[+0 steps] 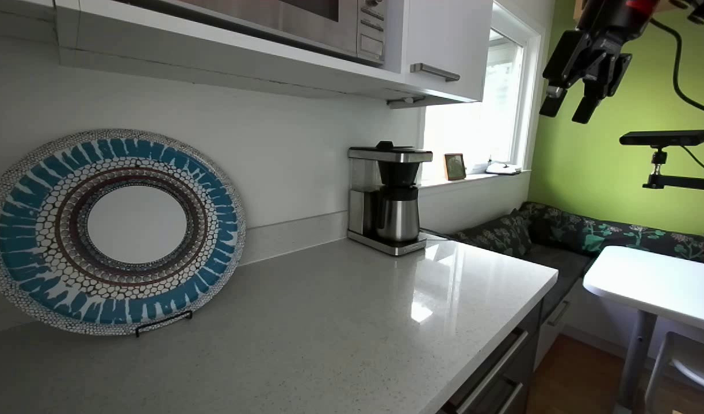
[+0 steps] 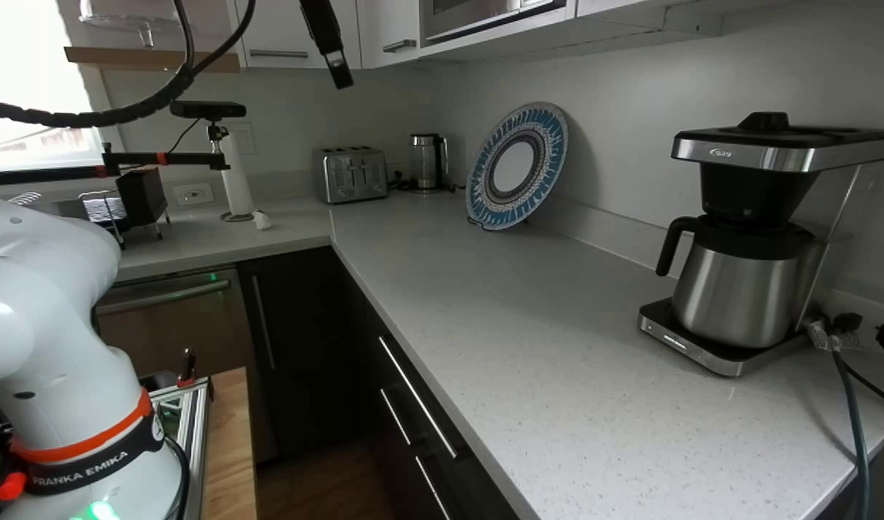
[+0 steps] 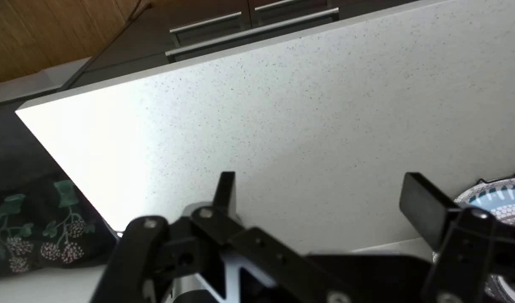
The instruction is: Open the top right cupboard door
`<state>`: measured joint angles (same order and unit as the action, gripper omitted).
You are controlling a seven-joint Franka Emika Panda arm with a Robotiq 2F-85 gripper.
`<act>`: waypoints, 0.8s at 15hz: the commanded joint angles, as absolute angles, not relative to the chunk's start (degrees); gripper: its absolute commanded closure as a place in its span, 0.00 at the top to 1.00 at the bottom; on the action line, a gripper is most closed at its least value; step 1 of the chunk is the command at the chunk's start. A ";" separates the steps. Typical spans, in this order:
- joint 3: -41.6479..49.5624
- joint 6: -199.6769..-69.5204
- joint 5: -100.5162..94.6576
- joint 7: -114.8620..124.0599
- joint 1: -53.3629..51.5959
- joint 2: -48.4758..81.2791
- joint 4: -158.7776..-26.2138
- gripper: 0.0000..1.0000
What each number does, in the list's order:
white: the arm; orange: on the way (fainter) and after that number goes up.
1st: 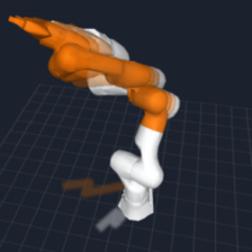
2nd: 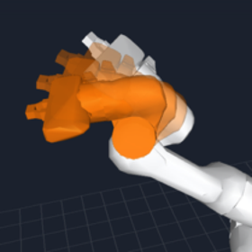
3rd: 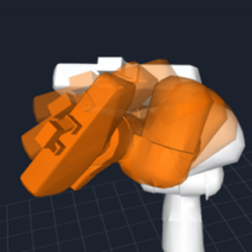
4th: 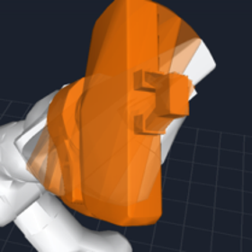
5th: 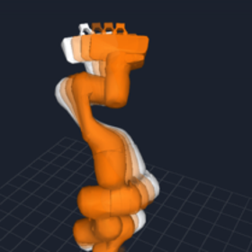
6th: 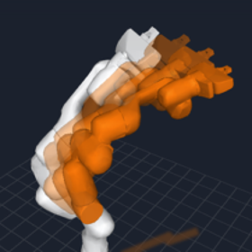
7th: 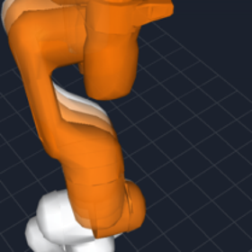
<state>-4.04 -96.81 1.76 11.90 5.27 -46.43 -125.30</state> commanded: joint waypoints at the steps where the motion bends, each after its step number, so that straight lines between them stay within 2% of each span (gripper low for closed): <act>1: -3.74 -96.67 1.44 12.28 4.85 -46.27 -124.68 1.00; 12: -3.11 -94.04 2.49 18.09 6.97 -45.99 -121.09 1.00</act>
